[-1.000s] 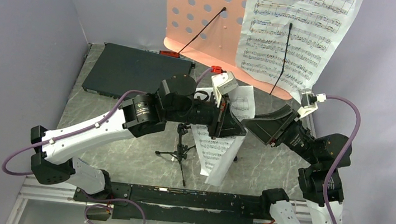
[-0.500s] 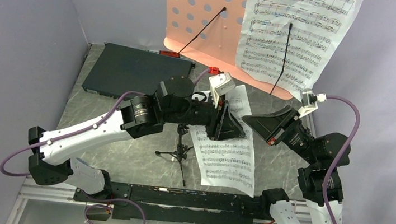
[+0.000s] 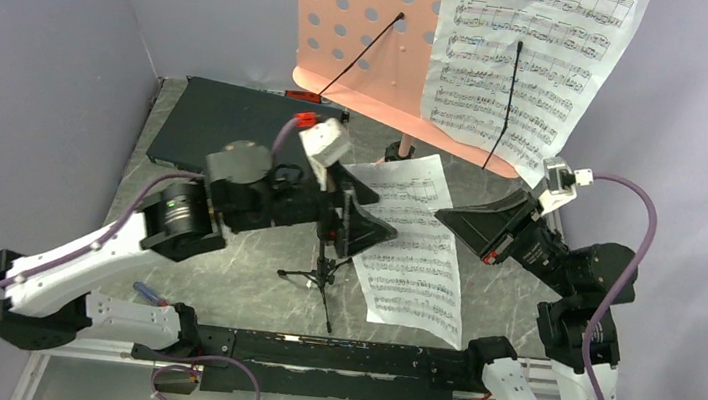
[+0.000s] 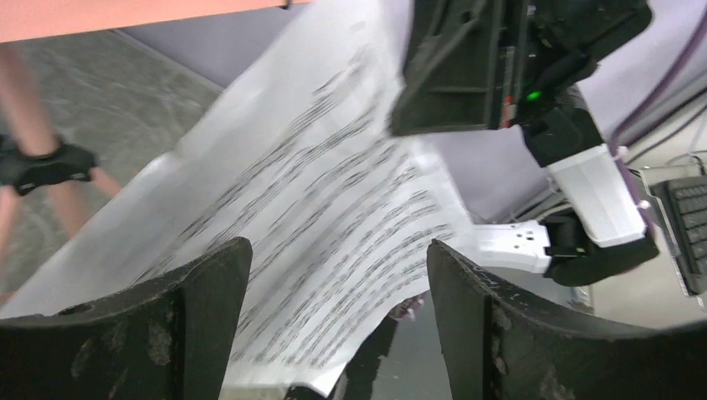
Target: Set up the instrument practice props
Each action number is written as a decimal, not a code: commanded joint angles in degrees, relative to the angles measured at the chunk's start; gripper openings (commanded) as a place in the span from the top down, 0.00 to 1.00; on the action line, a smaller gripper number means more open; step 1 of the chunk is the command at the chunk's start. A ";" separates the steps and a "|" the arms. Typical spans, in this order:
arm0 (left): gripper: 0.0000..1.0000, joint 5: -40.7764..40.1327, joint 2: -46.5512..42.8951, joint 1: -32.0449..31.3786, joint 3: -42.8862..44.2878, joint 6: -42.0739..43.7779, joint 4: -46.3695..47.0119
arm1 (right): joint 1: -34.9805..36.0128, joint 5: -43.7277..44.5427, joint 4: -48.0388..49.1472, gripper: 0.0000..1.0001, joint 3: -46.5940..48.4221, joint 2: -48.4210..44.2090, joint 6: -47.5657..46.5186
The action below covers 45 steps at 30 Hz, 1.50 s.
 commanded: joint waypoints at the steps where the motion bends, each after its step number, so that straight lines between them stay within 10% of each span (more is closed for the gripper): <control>1: 0.17 -10.63 -7.20 -0.27 -3.37 3.09 -2.73 | 0.15 -3.62 8.34 1.00 4.32 -1.06 -0.09; 9: 0.13 -15.59 -13.55 -0.30 -9.47 2.06 -3.94 | 0.14 -4.18 18.74 1.00 5.50 -1.35 4.26; 19: 0.21 -2.59 -12.65 -0.33 -15.26 2.34 7.87 | 0.15 -2.73 25.97 1.00 6.89 -1.82 7.41; 24: 0.44 3.42 -13.52 -0.29 -17.62 0.96 15.49 | 0.13 -0.96 13.89 1.00 7.96 -0.62 2.68; 26: 0.71 3.21 -14.04 -0.32 -17.75 0.42 16.20 | 0.13 -0.63 9.41 1.00 7.94 -0.30 -0.15; 28: 0.96 1.01 -14.11 -0.28 -16.66 -0.18 14.28 | 0.08 -0.60 5.79 0.86 7.03 -0.56 -2.57; 45: 0.97 7.25 -11.37 -0.27 -9.06 1.39 2.45 | 0.09 -0.69 -8.61 0.21 8.88 0.82 -14.78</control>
